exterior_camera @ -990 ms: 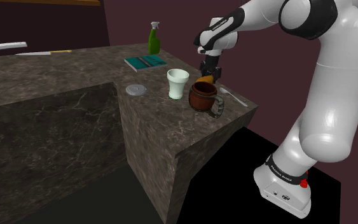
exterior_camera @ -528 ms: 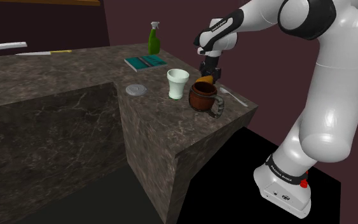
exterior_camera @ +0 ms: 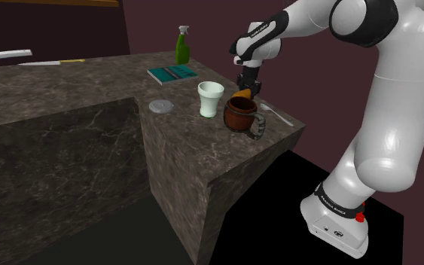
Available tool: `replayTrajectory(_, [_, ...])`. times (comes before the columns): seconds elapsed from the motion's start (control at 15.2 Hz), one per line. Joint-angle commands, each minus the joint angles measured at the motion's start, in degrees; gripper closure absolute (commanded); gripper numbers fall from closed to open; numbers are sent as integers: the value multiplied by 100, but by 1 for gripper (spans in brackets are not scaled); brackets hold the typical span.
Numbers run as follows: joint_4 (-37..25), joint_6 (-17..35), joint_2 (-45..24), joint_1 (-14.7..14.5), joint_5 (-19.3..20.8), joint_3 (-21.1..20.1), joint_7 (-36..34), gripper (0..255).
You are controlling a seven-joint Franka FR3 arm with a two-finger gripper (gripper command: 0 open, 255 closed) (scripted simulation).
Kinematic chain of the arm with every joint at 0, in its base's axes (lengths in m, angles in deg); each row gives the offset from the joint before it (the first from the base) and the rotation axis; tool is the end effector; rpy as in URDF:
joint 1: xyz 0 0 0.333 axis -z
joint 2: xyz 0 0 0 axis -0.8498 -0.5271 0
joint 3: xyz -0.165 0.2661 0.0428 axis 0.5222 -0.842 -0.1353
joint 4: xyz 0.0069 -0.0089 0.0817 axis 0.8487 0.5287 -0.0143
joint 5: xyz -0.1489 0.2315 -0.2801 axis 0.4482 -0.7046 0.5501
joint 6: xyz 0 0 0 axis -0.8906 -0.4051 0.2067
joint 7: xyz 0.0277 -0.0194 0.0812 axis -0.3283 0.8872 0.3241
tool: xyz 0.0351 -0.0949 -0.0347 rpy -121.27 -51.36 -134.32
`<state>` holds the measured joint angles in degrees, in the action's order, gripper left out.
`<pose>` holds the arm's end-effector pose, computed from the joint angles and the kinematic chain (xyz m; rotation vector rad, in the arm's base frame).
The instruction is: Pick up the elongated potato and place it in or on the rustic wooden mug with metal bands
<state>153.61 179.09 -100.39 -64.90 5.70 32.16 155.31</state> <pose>0.5537 -0.2338 0.3316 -2.3921 -2.0153 0.1041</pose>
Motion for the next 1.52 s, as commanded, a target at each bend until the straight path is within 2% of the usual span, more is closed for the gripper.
replayTrajectory(0.0, [6, -1, -7, 4, 1, 4, -2, 255])
replayTrajectory(0.13, [-6, -10, -11, 12, -1, 6, 6, 255])
replayTrajectory(1.45, [-767, -1364, 685, -125, 451, 160, -240, 255])
